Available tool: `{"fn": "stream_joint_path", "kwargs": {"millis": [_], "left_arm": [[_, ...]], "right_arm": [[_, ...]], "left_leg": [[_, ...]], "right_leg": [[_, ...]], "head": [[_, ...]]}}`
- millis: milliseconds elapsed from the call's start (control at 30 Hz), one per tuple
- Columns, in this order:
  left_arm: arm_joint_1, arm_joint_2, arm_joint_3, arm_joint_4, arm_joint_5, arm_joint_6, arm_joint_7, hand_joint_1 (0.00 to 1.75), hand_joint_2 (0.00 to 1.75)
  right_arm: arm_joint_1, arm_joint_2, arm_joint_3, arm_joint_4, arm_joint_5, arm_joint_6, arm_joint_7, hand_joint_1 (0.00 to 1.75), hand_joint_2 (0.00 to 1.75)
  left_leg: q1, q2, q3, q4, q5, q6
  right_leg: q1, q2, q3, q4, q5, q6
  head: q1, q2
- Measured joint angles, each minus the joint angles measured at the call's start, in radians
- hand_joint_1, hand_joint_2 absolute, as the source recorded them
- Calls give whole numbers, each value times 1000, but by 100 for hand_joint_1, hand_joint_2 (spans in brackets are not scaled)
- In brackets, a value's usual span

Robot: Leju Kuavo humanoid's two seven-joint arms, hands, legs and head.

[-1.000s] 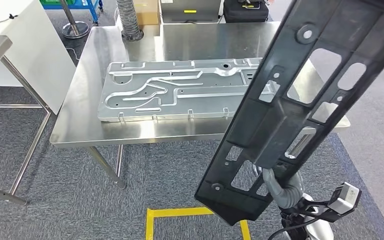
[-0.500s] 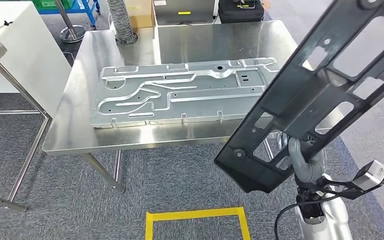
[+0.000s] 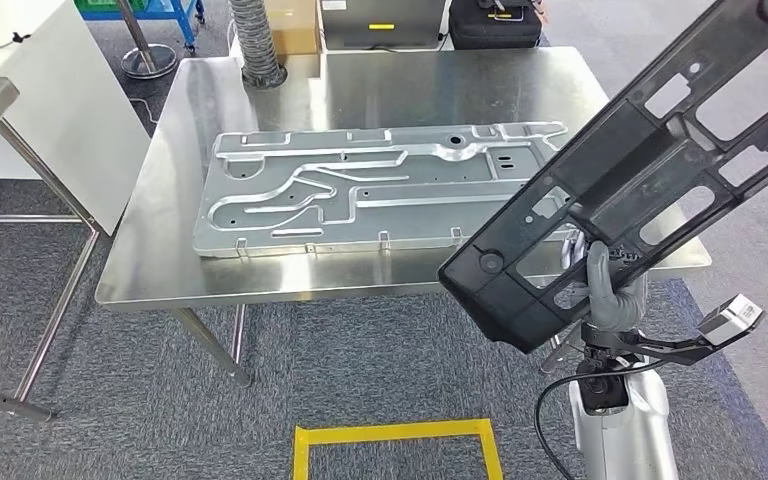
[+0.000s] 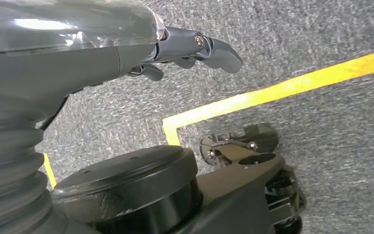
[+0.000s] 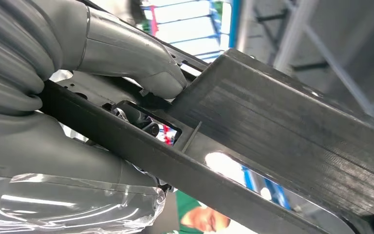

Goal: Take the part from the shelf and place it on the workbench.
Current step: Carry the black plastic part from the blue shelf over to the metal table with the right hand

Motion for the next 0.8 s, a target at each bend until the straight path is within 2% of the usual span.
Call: {"fn": "stream_joint_path", "kwargs": {"millis": [33,67,167,200,267,333,367,400,433,500,533,567,600,700,733,800], "left_arm": [[-1,0,2,0,0,0,0,0,175],[-1,0,3,0,0,0,1,0,175],[0,1,7,0,1,0,2,0,175],[0,1,7,0,1,0,2,0,175],[-1,2,7,0,0,0,2,0,175],[0,2,8,0,-1,0,-1,0,175],[-1,2,8,0,-1,0,-3,0,175],[-2,2,8,0,-2,0,-5,0,175],[-2,3,8,0,-2,0,-6,0,175],[-1,5,8,0,-3,1,-7,0,175],[-1,6,8,0,-4,1,-8,0,175],[-1,6,8,0,-4,1,-8,0,175],[0,7,8,0,-4,1,-8,0,175],[3,7,8,0,-4,1,-9,0,175],[3,7,8,0,-4,1,-9,0,175],[2,7,8,0,-4,1,-10,0,175]], "right_arm": [[-10,19,-7,6,2,-3,0,175,175],[-17,36,-13,13,4,-5,0,175,175],[-26,62,-25,29,10,-8,1,175,175],[-32,64,-27,34,12,-8,1,175,175],[-50,63,-30,48,14,-10,2,175,175],[-65,62,-35,67,15,-12,2,175,175],[-69,62,-37,78,18,-14,2,175,175],[-74,62,-37,88,22,-17,2,175,175],[-80,62,-38,99,27,-20,2,175,175],[-94,62,-39,117,33,-24,2,175,175],[-101,62,-39,124,34,-25,2,175,175],[-107,61,-41,130,34,-25,1,175,175],[-110,60,-42,135,34,-26,1,175,175],[-116,62,-45,146,35,-26,0,175,175],[-119,65,-46,149,38,-27,0,175,175],[-127,74,-48,156,53,-34,-2,175,175]], "left_leg": [[-2,0,1,3,-4,-5],[-3,1,0,4,-7,-11],[-3,2,2,7,-15,-26],[-2,2,-4,22,-26,-32],[2,2,-48,117,-76,-42],[4,2,-120,256,-128,-47],[5,2,-145,297,-133,-48],[5,2,-152,301,-119,-46],[5,2,-140,265,-87,-43],[1,2,-80,128,-11,-29],[-2,2,-53,67,10,-22],[-5,3,-37,30,18,-17],[-7,3,-31,15,15,-14],[-1,6,-23,-2,20,-2],[2,7,-19,-9,23,3],[3,10,-14,-14,23,10]], "right_leg": [[2,1,18,-43,14,-6],[5,2,25,-62,16,-13],[6,5,27,-65,11,-36],[4,5,29,-67,11,-43],[3,5,35,-70,9,-54],[5,6,37,-70,6,-59],[6,6,39,-70,5,-61],[7,8,41,-70,3,-61],[8,10,45,-70,2,-60],[11,15,53,-70,-3,-57],[13,16,55,-69,-5,-54],[14,17,54,-69,-6,-49],[15,17,53,-70,-6,-45],[13,15,51,-63,-13,-29],[13,14,39,-38,-29,-24],[10,12,-18,74,-84,-15]], "head": [[0,0],[0,0],[0,0],[0,0],[0,0],[0,0],[0,0],[0,0],[0,0],[0,0],[0,0],[0,0],[0,0],[0,0],[0,0],[0,0]]}}
